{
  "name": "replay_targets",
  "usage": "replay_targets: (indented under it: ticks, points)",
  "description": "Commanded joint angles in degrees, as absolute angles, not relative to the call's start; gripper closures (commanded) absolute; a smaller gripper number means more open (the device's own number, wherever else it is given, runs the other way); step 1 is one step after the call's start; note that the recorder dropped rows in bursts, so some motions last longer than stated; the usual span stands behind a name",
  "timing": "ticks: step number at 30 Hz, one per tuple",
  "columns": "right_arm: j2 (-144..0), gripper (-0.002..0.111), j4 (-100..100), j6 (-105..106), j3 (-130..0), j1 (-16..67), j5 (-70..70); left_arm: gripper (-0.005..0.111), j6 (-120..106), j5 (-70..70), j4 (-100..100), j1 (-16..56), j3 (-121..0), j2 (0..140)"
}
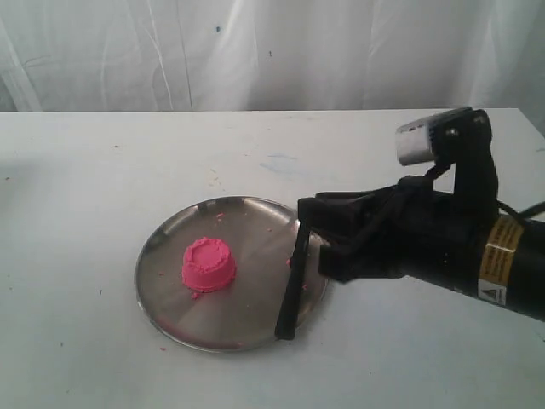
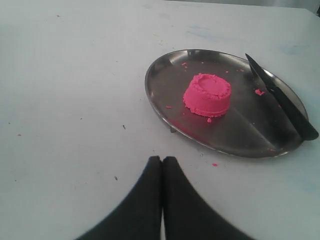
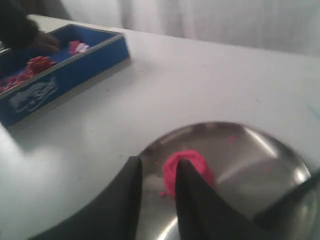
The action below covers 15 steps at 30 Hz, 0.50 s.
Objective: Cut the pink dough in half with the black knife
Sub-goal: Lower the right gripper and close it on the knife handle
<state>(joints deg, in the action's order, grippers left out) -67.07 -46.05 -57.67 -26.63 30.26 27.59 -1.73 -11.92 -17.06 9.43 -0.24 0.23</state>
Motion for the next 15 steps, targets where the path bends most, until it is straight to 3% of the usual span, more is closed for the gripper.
replay_targets:
  ticks: [1, 7, 15]
  points:
    - [-68.28, 0.085, -38.46, -65.0, -26.79, 29.05, 17.06, 0.105, -1.52, -12.02, -17.47, 9.33, 0.0, 0.0]
    - [-74.92, 0.085, -38.25, -67.05, -26.92, 23.62, 22.46, 0.105, -1.52, -12.02, -17.47, 9.33, 0.0, 0.0]
    - [-89.92, 0.068, -49.42, -73.91, -28.34, 18.65, 36.25, 0.105, -1.52, -12.02, -17.47, 9.33, 0.0, 0.0]
